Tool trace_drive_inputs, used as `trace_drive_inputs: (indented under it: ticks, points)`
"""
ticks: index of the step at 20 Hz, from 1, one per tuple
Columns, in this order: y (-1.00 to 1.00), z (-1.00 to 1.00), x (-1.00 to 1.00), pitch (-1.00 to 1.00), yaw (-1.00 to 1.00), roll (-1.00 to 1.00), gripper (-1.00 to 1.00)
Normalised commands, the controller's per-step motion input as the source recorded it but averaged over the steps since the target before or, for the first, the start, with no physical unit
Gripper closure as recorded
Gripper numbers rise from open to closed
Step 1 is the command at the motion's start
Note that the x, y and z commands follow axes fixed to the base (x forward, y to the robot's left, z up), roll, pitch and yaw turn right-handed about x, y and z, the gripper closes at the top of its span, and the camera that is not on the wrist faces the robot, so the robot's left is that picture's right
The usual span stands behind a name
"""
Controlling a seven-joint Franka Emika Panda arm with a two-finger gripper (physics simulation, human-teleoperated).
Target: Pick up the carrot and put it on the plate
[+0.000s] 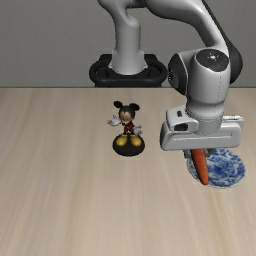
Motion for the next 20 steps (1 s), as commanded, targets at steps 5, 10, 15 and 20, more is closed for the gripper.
trace_drive_inputs:
  ticks: [5, 10, 15, 20]
  points:
    - [0.80, 0.00, -0.20, 0.00, 0.00, 0.00, 1.00]
    - [0.00, 0.00, -1.00, 0.00, 0.00, 0.00, 1.00]
    - [0.00, 0.00, -0.20, 0.00, 0.00, 0.00, -1.00]
    - [0.00, 0.00, 0.00, 0.00, 0.00, 0.00, -1.00]
